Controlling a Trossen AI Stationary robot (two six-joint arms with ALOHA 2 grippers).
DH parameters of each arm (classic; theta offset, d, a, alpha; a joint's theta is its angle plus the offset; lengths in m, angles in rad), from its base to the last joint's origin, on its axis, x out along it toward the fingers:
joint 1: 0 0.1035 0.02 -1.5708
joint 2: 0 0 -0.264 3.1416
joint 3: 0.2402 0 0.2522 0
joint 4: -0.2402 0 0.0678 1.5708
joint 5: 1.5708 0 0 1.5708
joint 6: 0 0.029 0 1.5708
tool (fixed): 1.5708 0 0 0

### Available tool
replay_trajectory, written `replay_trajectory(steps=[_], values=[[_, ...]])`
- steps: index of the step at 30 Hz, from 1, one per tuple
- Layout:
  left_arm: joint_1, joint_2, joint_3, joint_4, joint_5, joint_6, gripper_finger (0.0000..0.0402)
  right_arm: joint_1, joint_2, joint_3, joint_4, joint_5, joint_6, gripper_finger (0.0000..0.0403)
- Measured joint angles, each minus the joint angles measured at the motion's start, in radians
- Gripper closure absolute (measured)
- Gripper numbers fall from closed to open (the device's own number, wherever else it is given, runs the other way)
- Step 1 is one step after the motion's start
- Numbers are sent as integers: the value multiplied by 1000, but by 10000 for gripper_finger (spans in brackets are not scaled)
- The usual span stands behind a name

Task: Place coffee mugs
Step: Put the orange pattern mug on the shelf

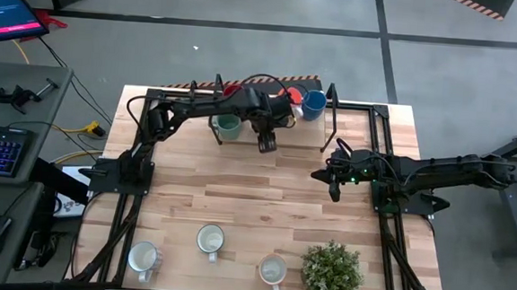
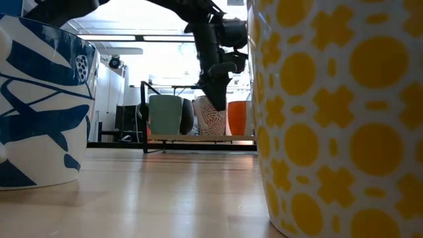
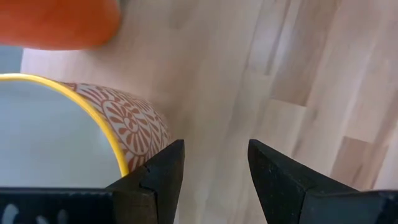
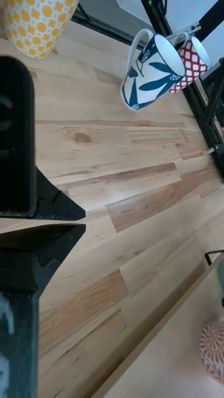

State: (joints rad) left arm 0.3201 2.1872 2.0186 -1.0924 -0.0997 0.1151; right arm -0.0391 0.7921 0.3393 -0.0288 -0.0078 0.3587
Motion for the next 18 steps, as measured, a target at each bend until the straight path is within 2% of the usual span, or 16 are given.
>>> replay_trajectory(steps=[18], values=[[60,0,0,84,-25,23,234,0,0,0,0,0,0,401]])
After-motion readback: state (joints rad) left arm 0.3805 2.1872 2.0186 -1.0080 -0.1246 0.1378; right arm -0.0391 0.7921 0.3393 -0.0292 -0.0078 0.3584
